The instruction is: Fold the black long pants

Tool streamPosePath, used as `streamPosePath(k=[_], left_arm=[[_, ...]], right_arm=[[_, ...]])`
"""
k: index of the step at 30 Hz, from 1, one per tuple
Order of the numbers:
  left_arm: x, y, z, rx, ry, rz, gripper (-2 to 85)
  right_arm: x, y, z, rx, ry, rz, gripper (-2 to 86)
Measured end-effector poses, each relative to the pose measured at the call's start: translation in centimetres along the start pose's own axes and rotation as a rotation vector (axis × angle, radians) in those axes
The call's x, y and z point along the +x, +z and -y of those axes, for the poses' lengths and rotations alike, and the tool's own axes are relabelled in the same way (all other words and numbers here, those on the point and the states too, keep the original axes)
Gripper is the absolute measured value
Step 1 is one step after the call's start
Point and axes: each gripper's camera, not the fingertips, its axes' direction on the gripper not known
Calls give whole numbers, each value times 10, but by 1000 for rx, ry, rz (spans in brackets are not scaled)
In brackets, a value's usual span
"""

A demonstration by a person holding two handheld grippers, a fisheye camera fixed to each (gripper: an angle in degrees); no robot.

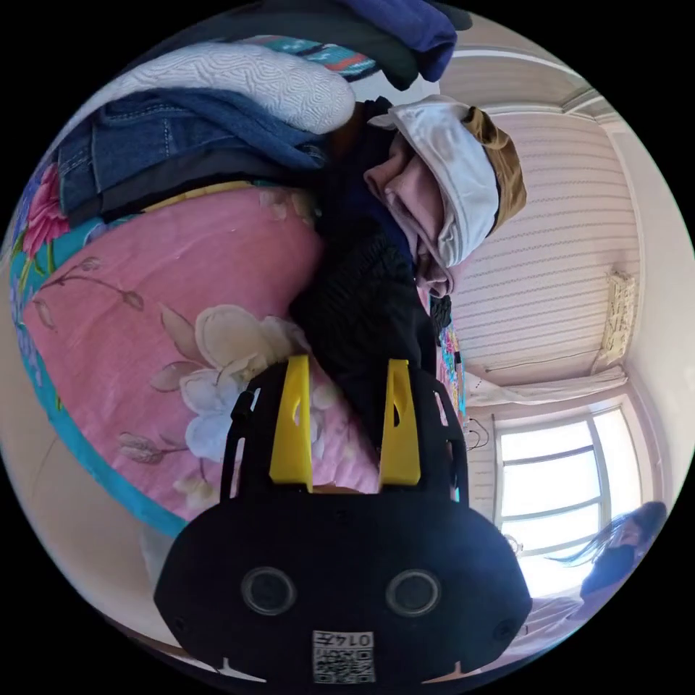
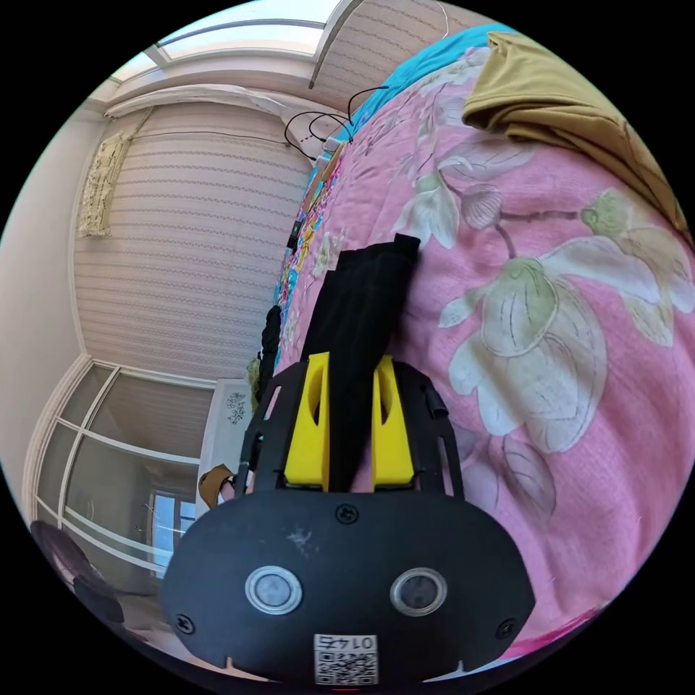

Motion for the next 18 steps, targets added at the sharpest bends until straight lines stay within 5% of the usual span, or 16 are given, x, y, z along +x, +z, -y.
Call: streamPosePath(k=[11,18], left_arm=[[26,19,-5,52,-22,-30,1],[47,-15,-44,15,84,-17,-7]], right_arm=[[39,21,-19,-89,-112,-12,-4],[75,-10,-79,-175,-203,-36,-4]])
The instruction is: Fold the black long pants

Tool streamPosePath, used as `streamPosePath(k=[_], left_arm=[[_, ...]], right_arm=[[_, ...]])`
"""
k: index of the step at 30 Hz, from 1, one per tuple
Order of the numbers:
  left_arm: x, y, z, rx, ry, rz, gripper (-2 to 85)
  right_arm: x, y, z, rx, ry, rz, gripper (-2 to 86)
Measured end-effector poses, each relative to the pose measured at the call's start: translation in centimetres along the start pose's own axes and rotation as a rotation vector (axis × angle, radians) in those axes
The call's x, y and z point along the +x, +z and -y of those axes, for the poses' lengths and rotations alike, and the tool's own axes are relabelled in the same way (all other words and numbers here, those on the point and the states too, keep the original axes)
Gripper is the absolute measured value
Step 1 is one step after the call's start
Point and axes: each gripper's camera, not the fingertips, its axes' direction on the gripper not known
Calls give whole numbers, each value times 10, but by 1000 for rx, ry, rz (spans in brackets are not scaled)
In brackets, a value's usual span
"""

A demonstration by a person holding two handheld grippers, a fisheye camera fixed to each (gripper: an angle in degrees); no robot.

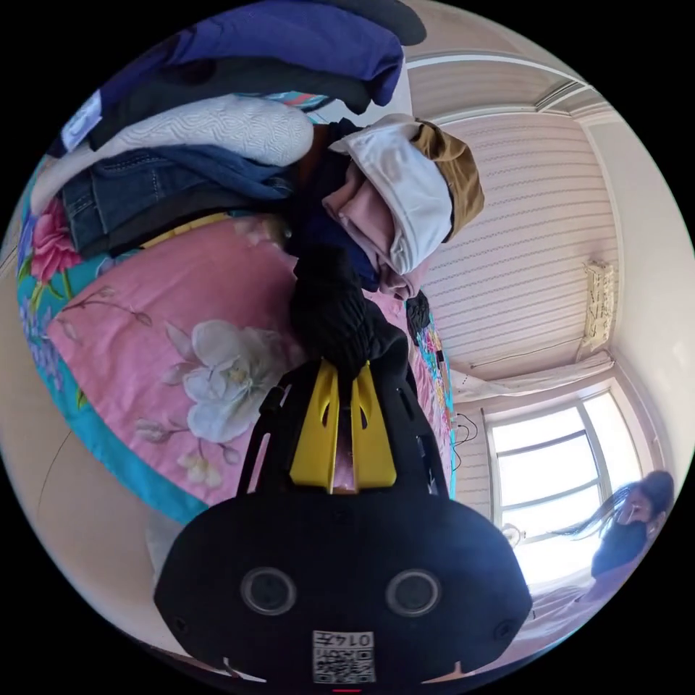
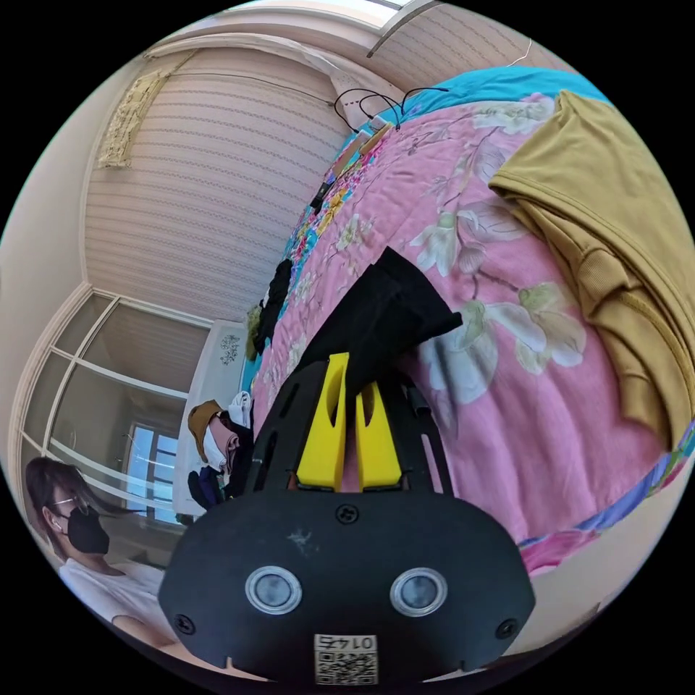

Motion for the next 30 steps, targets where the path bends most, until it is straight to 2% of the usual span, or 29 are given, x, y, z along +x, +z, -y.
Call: streamPosePath(k=[4,6,8,12,15,18,20,23,26,30], left_arm=[[10,-39,-38,-46,41,94,1],[18,-50,-55,-79,110,194,17],[25,-51,-71,-162,168,343,60],[39,-57,-98,-196,226,445,82],[74,-57,-127,-224,432,552,80],[126,-36,-158,-330,724,599,79],[173,-3,-185,-416,968,680,80],[230,46,-222,-453,1251,696,80],[272,100,-260,-449,1479,676,75],[301,166,-293,-478,1575,668,71]], right_arm=[[34,-11,-75,-79,34,-7,1],[46,-5,-108,-138,29,-65,7],[63,12,-146,-210,26,-217,31],[89,7,-197,-150,76,-338,59],[81,-2,-243,-65,-7,-436,56],[38,39,-285,-138,-290,-558,39],[-11,107,-326,-311,-614,-544,32],[-69,213,-383,-493,-921,-557,34],[-109,321,-446,-625,-1162,-586,46],[-128,436,-510,-778,-1324,-644,67]])
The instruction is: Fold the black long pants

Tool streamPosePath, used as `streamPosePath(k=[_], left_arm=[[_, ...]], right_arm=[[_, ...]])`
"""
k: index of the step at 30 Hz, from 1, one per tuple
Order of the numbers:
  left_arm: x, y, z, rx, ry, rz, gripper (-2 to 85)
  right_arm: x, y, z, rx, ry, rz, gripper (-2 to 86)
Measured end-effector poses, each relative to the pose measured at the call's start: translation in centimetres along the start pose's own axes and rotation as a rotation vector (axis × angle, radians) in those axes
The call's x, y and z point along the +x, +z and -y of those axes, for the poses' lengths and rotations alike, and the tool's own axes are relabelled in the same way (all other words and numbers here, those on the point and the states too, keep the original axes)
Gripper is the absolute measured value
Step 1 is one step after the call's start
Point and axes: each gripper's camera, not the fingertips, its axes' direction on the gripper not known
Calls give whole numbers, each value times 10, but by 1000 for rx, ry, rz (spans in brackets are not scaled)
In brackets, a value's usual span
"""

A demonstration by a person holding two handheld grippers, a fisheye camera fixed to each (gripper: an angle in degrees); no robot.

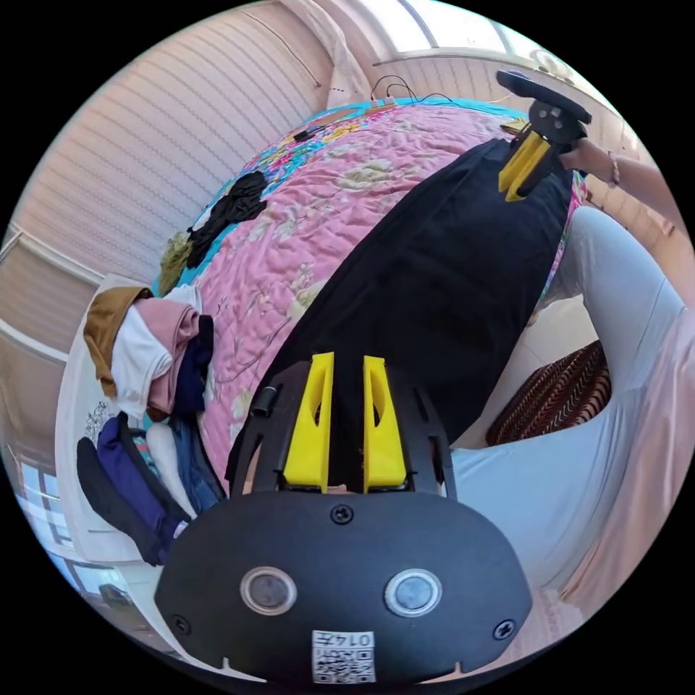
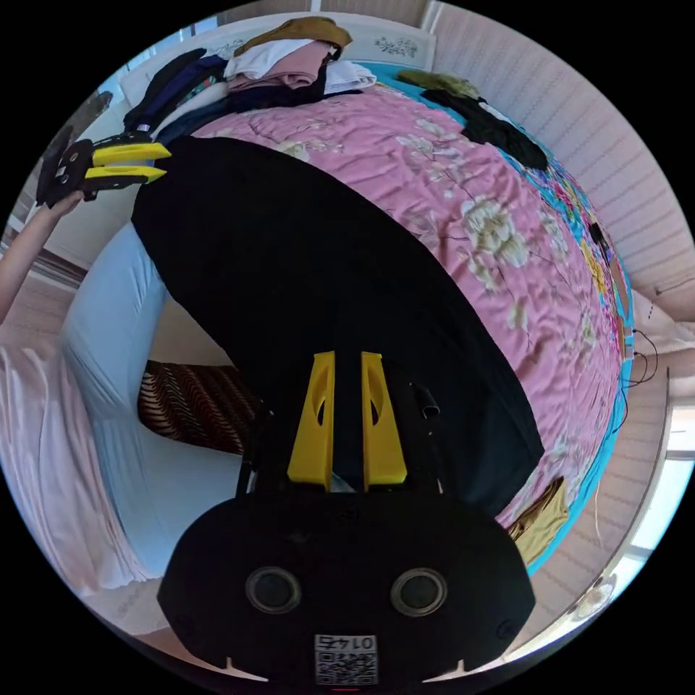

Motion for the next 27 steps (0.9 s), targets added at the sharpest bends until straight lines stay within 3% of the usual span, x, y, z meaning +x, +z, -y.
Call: streamPosePath(k=[4,8,13,16,21,27], left_arm=[[22,24,57,-35,94,-70,71],[12,47,94,-73,62,-243,70],[0,70,125,-81,46,-215,70],[3,98,138,-150,55,-236,70],[-4,111,147,-143,-77,-341,5],[-17,71,164,-55,-107,-298,-9]], right_arm=[[-38,43,67,-53,-92,-8,87],[-42,63,102,-38,-101,19,89],[-32,114,126,-121,-71,-7,95],[-18,154,131,-167,1,103,94],[-8,142,122,-81,35,129,22],[19,79,106,72,88,170,-1]])
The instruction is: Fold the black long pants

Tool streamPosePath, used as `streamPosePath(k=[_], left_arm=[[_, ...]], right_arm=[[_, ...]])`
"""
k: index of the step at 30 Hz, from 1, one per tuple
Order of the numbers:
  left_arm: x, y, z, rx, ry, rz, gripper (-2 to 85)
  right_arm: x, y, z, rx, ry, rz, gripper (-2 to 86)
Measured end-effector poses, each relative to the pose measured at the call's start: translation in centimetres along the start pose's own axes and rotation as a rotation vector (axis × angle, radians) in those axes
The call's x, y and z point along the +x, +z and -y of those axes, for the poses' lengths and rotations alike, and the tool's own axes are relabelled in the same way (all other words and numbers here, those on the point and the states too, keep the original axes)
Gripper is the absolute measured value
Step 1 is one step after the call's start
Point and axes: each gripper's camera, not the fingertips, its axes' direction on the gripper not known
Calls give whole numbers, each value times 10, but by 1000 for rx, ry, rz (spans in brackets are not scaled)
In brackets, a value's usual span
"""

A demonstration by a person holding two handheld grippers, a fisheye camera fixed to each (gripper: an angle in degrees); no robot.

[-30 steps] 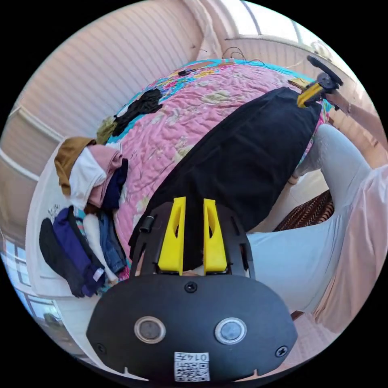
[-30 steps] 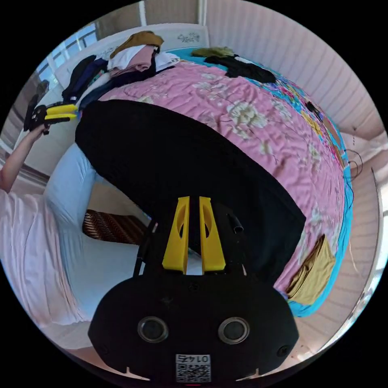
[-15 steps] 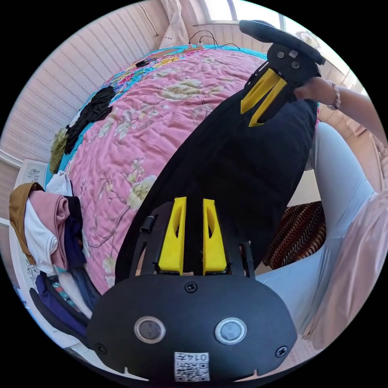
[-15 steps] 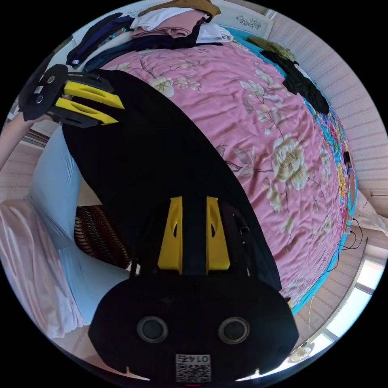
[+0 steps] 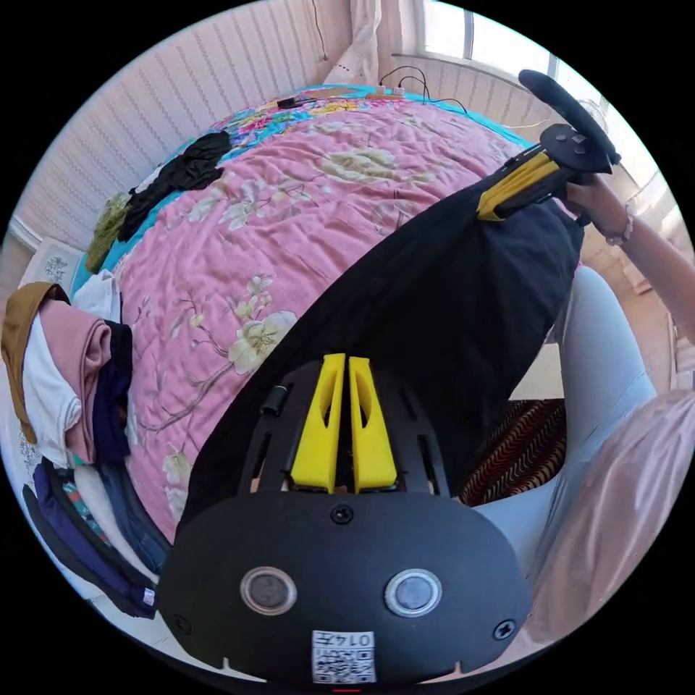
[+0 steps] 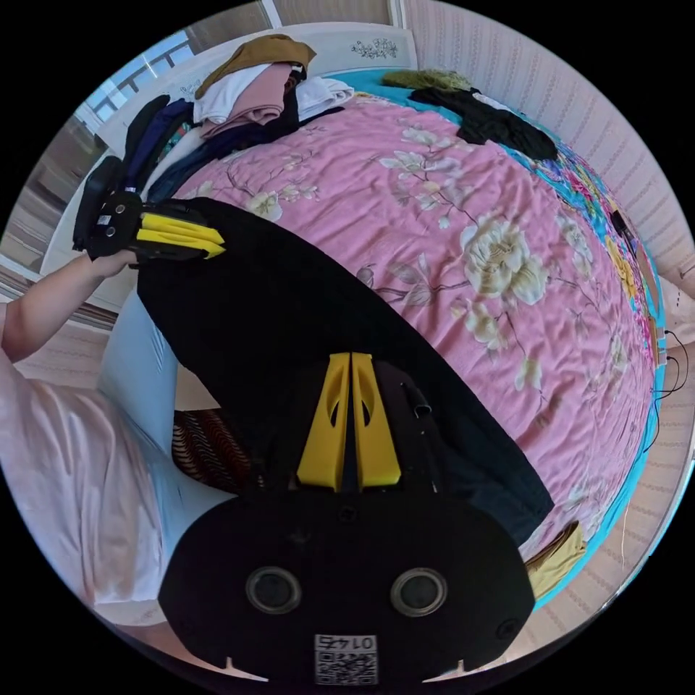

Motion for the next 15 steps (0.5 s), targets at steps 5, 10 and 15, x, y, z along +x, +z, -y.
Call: streamPosePath(k=[5,10,15], left_arm=[[-26,-3,30,27,-113,4,-9],[-33,59,56,-156,-147,-14,-8],[-17,57,61,-91,-47,99,-2]], right_arm=[[39,-28,37,38,33,2,-3],[82,32,72,-134,166,22,0],[112,14,60,-53,266,67,1]])
